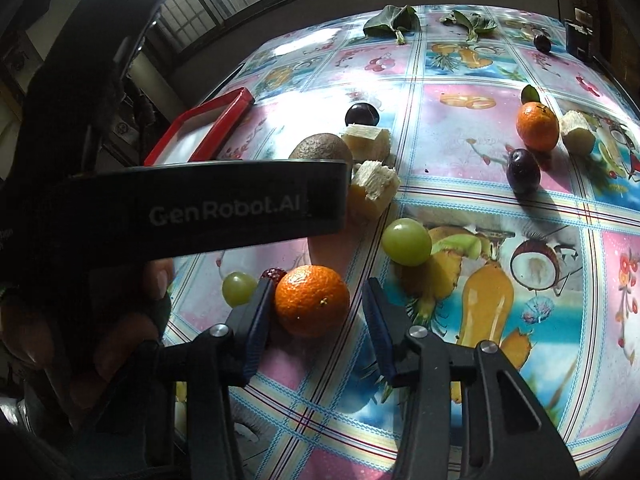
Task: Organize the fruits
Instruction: 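Grasp the brown kiwi with the left tool while the right tool grasps a mandarin, then carry the kiwi and mandarin into the red-rimmed tray and open both tools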
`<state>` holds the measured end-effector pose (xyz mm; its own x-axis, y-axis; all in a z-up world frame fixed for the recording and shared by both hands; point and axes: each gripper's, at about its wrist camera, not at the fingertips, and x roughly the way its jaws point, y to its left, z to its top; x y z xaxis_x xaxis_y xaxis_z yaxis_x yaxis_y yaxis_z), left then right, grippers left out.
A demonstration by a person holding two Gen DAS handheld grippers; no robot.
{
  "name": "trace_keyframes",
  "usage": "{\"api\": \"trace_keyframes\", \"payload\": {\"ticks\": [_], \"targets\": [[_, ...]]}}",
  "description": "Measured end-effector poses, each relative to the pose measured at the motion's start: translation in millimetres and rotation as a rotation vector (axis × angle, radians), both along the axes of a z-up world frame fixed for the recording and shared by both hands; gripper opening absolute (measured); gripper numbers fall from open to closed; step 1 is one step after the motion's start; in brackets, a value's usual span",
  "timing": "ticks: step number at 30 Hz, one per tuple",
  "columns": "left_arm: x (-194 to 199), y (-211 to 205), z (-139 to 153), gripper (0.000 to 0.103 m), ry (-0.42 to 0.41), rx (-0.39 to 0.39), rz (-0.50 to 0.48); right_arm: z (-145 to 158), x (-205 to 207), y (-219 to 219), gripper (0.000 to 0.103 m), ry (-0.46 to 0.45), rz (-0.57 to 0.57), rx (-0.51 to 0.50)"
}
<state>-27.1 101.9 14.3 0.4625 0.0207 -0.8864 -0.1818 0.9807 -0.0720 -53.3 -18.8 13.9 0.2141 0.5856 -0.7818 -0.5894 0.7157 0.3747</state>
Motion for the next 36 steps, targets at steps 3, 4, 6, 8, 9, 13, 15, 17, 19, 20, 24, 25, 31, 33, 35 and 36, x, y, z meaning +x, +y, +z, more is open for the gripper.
{"api": "trace_keyframes", "payload": {"ticks": [3,4,6,8,9,13,15,17,19,20,24,25,31,33,35,36], "targets": [[2.0,-2.9,-8.7,0.083,0.014,-0.018,-0.02,1.0,-3.1,-3.2,0.039,0.0,0.004,-0.002],[2.4,-3.8,-11.4,0.079,0.018,-0.012,-0.023,1.4,-5.8,-4.2,0.039,-0.009,0.003,-0.013],[0.5,-4.8,-11.2,0.069,0.003,-0.007,-0.025,2.8,-9.3,-8.5,0.039,-0.013,-0.003,-0.019],[0.7,-3.6,-8.6,0.055,0.0,-0.008,-0.02,3.2,-12.1,-14.7,0.039,-0.011,-0.014,-0.021],[0.5,-2.3,-7.3,0.046,-0.003,-0.02,-0.018,3.4,-13.1,-17.2,0.039,-0.009,-0.019,-0.023],[-2.8,7.9,-4.6,0.045,-0.01,-0.048,-0.007,5.5,-18.0,-24.9,0.039,-0.009,-0.041,-0.028],[-10.3,12.0,-1.4,0.044,-0.03,-0.055,-0.002,7.9,-20.4,-26.6,0.039,-0.014,-0.048,-0.03],[-20.8,17.9,3.4,0.044,-0.046,-0.069,0.005,10.9,-23.8,-27.4,0.039,-0.02,-0.052,-0.031],[-32.5,24.6,9.5,0.044,-0.063,-0.083,0.02,13.9,-27.3,-26.9,0.039,-0.029,-0.052,-0.032],[-38.3,28.1,13.3,0.044,-0.072,-0.083,0.028,15.3,-28.4,-26.5,0.039,-0.032,-0.051,-0.031],[-59.8,38.7,26.0,0.044,-0.091,-0.04,0.069,19.0,-32.8,-19.0,0.039,-0.043,-0.039,-0.034],[-65.1,41.1,28.6,0.044,-0.095,-0.035,0.081,19.0,-33.2,-15.8,0.039,-0.045,-0.034,-0.037],[-92.3,53.5,41.1,0.044,-0.123,-0.004,0.118,23.2,-40.6,-2.4,0.039,-0.06,-0.009,-0.05],[-99.9,59.3,44.4,0.044,-0.134,-0.016,0.126,26.7,-43.1,-0.3,0.039,-0.069,-0.004,-0.049],[-106.7,64.7,47.3,0.044,-0.141,-0.017,0.14,31.0,-46.4,2.9,0.039,-0.081,0.002,-0.049],[-109.7,67.8,48.2,0.044,-0.145,-0.015,0.148,33.1,-47.9,4.5,0.039,-0.087,0.005,-0.049]]}}
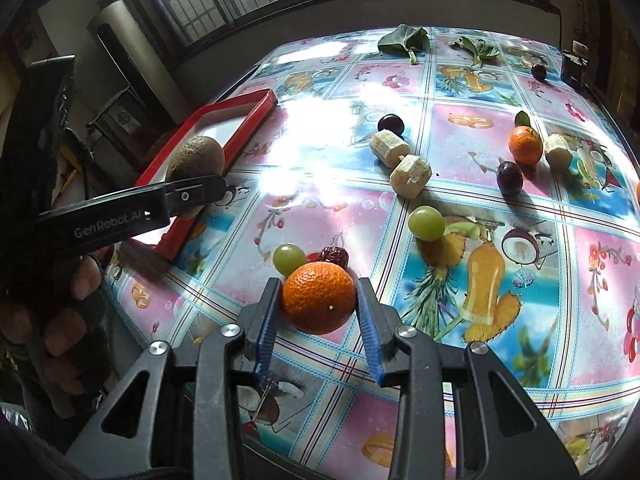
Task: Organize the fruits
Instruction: 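Carry the kiwi and mandarin into the red-rimmed tray and open both tools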
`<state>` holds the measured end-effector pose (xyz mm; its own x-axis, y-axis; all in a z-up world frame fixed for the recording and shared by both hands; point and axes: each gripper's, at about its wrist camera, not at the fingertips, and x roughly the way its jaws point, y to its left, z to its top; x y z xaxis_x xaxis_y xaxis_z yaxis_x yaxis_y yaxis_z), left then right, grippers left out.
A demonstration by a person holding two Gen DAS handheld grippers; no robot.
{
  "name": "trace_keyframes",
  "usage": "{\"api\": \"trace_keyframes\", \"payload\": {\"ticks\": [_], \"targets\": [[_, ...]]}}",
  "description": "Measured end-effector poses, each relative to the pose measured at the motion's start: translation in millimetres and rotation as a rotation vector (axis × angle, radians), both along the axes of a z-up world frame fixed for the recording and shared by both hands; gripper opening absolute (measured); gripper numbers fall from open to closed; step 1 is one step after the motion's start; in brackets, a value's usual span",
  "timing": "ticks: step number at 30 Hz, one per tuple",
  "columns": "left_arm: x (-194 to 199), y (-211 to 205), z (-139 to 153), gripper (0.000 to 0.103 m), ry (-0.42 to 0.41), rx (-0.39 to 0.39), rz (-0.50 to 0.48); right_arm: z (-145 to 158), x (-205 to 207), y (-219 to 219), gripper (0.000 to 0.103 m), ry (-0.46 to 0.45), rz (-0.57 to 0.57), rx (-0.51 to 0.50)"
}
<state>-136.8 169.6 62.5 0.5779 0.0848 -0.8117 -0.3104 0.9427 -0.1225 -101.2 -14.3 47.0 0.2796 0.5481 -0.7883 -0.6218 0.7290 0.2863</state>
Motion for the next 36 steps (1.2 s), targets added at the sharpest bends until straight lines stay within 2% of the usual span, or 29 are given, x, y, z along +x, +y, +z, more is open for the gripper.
{"api": "trace_keyframes", "payload": {"ticks": [27,36], "targets": [[-64.9,86.3,8.9,0.044,-0.021,0.024,0.223,18.7,-33.5,84.6,0.039,-0.044,0.182,-0.005],[-69.8,118.4,0.9,0.044,0.011,0.035,0.295,19.3,-34.7,138.3,0.039,-0.035,0.271,0.028]]}}
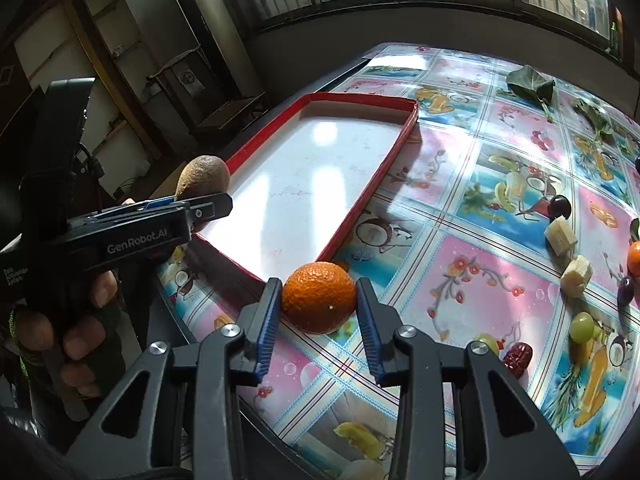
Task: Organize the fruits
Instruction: 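Carry the kiwi and mandarin into the red-rimmed tray and open both tools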
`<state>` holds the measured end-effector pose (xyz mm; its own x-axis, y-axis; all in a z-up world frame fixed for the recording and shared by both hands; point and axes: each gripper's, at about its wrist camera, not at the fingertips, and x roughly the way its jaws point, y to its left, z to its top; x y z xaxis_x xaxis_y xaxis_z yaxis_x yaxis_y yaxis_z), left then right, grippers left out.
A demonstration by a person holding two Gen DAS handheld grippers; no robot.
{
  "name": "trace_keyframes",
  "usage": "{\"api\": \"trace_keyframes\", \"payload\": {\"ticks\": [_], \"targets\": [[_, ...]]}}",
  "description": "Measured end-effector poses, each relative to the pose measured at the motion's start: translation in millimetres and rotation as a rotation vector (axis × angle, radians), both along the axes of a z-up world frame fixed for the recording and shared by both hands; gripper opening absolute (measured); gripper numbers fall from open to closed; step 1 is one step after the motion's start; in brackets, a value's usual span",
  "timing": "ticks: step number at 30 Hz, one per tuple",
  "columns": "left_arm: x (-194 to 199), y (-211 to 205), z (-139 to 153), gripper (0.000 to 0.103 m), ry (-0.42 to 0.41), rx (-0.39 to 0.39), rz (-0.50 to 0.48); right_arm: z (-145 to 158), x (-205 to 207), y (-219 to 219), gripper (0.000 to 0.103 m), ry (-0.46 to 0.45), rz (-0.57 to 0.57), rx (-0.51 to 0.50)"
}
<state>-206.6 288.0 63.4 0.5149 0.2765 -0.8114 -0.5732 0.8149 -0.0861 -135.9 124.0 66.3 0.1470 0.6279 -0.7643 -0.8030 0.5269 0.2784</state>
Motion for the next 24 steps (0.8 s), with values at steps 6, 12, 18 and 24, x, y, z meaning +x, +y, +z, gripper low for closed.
{"api": "trace_keyframes", "payload": {"ticks": [6,12,18,24], "targets": [[4.0,30.2,-11.0,0.044,0.041,-0.009,0.075,-8.9,4.5,53.7,0.039,-0.007,0.064,-0.012],[7.5,42.3,-30.4,0.044,0.096,-0.018,0.1,-32.9,7.2,88.3,0.039,0.015,0.1,-0.07],[9.8,44.9,-47.4,0.044,0.142,-0.042,0.096,-47.2,4.7,98.9,0.039,0.027,0.121,-0.107],[11.5,43.9,-49.8,0.045,0.159,-0.03,0.098,-49.5,3.9,100.2,0.04,0.02,0.132,-0.103]]}}
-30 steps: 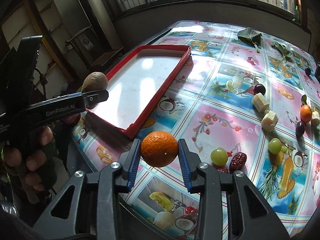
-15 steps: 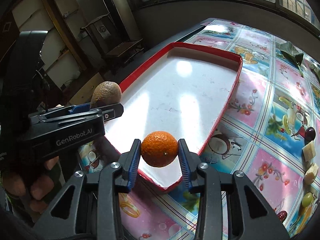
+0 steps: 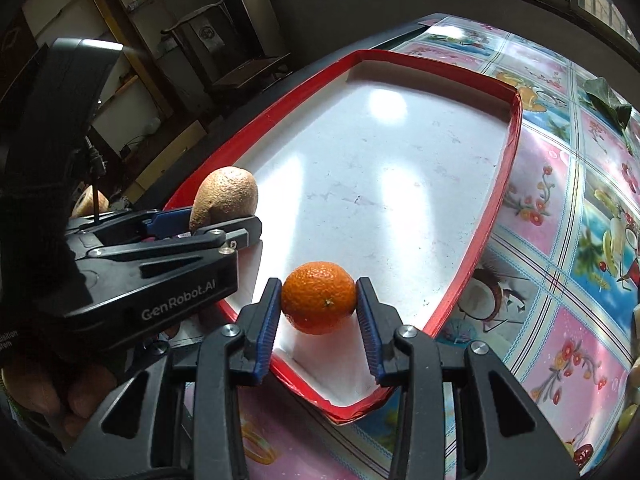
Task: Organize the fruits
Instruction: 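Carry the kiwi and mandarin into the red-rimmed tray and open both tools, then return both tools to the fruits and approach the pale chunk and green grape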
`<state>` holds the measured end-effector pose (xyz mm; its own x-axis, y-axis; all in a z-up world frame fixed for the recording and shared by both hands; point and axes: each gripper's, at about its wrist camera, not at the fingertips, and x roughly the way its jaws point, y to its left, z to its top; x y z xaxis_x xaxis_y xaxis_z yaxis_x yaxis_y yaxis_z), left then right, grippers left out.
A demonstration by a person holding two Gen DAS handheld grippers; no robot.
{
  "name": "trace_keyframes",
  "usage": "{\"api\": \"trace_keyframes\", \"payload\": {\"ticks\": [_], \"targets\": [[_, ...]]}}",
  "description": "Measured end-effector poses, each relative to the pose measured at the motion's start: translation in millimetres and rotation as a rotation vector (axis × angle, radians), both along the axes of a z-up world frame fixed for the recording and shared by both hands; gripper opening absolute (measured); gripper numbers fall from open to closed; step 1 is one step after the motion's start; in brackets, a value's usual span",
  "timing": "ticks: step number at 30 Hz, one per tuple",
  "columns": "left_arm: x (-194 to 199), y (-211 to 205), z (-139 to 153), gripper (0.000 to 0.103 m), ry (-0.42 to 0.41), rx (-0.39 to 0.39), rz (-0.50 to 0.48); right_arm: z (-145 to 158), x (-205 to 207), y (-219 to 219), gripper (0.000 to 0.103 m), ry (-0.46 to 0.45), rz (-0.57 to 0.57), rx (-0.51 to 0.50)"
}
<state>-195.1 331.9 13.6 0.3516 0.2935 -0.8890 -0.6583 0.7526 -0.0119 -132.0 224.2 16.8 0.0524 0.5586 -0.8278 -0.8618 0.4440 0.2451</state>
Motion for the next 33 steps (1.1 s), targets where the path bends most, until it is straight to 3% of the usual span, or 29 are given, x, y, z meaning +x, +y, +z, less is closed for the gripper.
{"api": "trace_keyframes", "payload": {"ticks": [3,7,12,21,31,33], "targets": [[-2.4,0.9,5.3,0.049,-0.018,-0.011,0.008,1.6,-0.9,0.3,0.042,-0.011,-0.003,-0.007],[-6.4,-7.8,27.4,0.065,-0.063,0.04,0.01,11.7,0.0,-10.1,0.058,-0.021,-0.028,0.024],[-5.8,-22.5,44.4,0.066,-0.087,0.089,-0.011,32.1,-1.2,-35.9,0.058,-0.026,-0.057,0.08],[3.1,-44.0,46.1,0.066,-0.077,0.111,-0.067,47.2,4.7,-107.9,0.065,-0.029,-0.162,0.12],[16.2,-65.7,73.4,0.065,-0.052,0.308,-0.272,46.6,21.6,-200.7,0.065,-0.032,-0.315,0.117],[14.5,-73.4,76.5,0.065,-0.055,0.306,-0.293,48.6,22.5,-219.1,0.065,-0.04,-0.344,0.116]]}}
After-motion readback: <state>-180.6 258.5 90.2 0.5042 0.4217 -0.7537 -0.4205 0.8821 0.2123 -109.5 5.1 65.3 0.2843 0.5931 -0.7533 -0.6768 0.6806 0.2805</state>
